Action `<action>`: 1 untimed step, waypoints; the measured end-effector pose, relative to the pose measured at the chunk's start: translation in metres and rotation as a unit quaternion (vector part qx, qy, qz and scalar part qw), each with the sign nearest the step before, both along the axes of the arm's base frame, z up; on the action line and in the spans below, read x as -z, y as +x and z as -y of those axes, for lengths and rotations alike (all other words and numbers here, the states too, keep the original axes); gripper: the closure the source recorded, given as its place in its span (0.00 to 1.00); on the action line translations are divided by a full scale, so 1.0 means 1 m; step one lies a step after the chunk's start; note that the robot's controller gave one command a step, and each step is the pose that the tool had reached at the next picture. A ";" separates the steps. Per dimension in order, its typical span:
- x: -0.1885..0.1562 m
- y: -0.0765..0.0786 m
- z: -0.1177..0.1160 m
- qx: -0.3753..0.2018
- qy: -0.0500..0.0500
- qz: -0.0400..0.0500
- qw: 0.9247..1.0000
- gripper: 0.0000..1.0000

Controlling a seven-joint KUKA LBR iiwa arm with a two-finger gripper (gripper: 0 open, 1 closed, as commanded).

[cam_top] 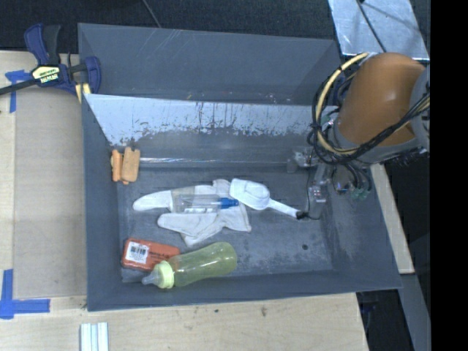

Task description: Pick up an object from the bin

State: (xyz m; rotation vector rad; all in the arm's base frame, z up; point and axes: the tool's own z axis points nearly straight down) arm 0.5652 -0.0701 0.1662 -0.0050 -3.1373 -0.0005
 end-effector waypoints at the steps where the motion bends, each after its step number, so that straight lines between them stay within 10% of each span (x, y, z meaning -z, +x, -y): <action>1: -0.005 0.002 0.000 -0.001 0.000 0.004 1.000 0.00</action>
Offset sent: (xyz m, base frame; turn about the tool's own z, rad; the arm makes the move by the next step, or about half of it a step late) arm 0.0488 0.0745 -0.0962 -0.0378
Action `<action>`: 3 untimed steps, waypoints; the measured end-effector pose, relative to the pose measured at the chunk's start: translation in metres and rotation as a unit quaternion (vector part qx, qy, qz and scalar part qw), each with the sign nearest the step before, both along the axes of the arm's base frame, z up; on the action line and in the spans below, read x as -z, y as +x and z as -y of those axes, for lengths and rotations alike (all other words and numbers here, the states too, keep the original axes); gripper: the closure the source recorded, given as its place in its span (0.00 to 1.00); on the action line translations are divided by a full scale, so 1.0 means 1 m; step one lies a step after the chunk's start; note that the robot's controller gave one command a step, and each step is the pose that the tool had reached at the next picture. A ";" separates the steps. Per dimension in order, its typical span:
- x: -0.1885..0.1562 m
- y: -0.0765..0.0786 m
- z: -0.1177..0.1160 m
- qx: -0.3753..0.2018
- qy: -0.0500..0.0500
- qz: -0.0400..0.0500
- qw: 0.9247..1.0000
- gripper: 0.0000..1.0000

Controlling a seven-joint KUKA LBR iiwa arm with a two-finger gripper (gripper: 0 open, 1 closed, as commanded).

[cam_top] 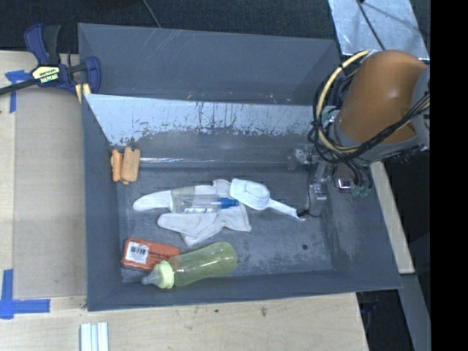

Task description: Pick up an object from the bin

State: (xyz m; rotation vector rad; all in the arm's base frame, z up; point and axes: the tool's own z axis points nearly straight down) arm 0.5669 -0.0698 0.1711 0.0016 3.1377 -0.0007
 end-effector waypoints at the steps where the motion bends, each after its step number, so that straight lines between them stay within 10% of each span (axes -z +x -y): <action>1: 0.067 0.036 -0.051 -0.011 0.000 0.003 1.000 0.00; 3: 0.071 0.029 -0.072 0.035 0.000 -0.002 0.999 0.00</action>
Offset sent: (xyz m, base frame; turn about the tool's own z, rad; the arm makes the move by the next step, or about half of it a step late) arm 0.0449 0.0760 -0.0439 0.0818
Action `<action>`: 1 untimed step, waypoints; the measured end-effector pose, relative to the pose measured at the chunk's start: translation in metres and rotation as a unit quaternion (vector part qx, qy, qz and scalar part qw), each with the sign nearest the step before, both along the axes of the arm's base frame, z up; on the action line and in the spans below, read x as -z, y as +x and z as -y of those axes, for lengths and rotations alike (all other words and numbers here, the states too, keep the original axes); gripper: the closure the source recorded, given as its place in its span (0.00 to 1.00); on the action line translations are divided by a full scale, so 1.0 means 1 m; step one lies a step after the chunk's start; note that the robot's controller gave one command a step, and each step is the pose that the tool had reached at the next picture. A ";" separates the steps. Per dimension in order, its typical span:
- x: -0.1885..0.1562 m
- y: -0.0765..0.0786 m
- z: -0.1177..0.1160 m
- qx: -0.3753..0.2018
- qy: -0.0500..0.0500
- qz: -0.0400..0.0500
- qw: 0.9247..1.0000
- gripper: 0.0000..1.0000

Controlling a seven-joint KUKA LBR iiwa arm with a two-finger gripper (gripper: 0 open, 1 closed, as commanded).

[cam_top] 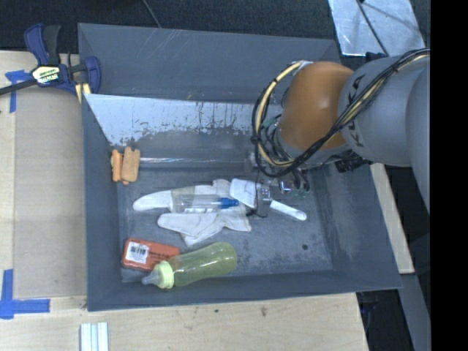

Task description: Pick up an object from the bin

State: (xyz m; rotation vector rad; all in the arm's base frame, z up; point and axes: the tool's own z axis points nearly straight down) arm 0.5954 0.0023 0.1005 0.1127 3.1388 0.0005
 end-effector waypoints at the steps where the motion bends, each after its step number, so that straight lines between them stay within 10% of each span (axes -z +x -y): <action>1: 0.020 0.006 0.005 0.036 0.000 0.000 0.999 0.00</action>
Offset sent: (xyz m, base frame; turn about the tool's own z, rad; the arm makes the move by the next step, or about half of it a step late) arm -0.0074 0.0138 -0.0305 -0.0594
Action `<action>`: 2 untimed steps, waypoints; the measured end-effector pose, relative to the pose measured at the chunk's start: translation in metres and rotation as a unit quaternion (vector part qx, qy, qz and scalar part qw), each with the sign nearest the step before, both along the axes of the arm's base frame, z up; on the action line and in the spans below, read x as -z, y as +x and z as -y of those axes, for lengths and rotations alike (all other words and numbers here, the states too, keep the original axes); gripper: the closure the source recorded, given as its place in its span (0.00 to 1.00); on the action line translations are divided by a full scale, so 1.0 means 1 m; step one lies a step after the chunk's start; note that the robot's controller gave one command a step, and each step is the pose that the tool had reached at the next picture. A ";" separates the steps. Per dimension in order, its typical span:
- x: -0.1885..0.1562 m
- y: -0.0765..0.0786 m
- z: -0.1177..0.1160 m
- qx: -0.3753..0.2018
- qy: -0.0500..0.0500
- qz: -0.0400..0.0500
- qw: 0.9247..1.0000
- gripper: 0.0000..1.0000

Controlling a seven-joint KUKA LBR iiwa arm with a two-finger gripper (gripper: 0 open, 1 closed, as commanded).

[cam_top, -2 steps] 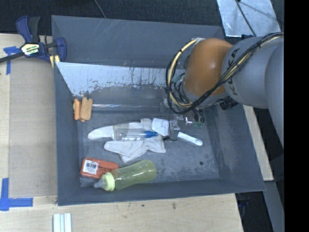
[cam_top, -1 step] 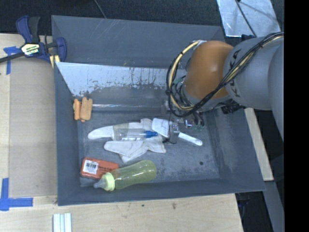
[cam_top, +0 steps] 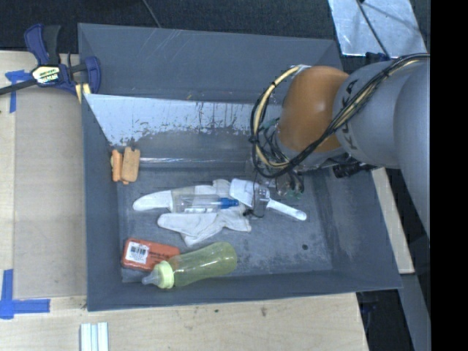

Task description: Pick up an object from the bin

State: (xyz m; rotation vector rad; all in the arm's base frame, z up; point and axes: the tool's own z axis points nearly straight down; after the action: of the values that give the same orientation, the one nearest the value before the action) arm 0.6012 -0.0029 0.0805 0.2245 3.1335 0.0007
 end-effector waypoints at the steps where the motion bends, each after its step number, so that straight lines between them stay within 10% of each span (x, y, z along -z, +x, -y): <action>1: 0.007 -0.010 -0.016 -0.064 -0.002 0.005 0.998 1.00; 2: 0.007 -0.010 -0.016 -0.065 -0.002 0.005 0.998 1.00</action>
Offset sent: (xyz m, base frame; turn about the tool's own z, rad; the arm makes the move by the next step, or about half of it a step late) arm 0.0000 0.0000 0.0000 0.0000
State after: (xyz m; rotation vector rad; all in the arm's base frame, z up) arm 0.5913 0.0134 0.0737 0.0215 3.1309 -0.0044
